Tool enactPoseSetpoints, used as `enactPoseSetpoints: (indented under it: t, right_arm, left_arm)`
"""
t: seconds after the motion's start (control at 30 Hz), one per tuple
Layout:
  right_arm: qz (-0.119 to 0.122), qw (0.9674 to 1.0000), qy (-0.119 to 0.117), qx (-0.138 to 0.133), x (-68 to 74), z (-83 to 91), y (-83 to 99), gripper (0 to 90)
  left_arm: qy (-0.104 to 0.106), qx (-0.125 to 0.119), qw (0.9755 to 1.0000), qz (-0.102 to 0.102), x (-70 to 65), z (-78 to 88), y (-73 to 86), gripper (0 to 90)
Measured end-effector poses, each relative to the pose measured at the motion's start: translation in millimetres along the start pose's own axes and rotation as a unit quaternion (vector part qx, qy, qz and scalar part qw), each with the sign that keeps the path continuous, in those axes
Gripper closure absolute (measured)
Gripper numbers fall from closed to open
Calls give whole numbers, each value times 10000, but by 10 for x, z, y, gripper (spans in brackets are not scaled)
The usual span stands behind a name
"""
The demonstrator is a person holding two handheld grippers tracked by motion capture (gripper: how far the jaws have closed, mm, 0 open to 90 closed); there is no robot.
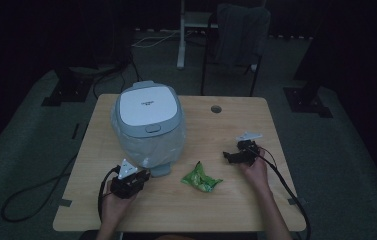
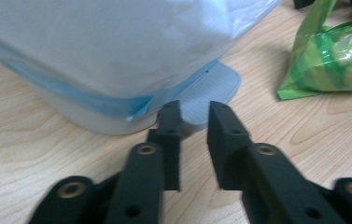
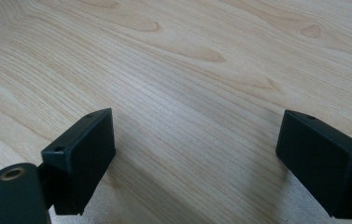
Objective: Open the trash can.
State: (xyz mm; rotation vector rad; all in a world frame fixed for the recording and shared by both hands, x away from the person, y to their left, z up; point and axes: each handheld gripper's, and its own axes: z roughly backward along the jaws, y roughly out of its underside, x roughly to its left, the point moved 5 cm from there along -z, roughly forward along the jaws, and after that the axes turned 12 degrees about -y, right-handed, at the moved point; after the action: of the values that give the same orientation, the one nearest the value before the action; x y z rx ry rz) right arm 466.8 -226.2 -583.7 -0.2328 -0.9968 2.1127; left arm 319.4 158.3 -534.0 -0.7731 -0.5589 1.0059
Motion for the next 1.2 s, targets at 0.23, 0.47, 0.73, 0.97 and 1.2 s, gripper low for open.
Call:
enactPoseSetpoints:
  t: [0.23,0.47,0.73,0.97,1.2]
  right_arm:
    - [-23,10000,23,-7,4,1,2,108]
    - [-32,10000,35,-11,6,2,3,108]
    - [-36,10000,41,-13,7,2,3,108]
    - [-48,10000,57,-22,9,3,5,108]
    - [-66,9999,73,-22,11,4,6,108]
  left_arm:
    - [139,-48,9998,-161,-94,-39,-86,900]
    - [215,-19,9996,-181,-137,-117,-129,900]
    - [243,5,9993,-290,-177,-250,-178,884]
    - [223,33,9991,-360,-203,-326,-188,885]
    - [173,94,9992,-348,-197,-388,-169,885]
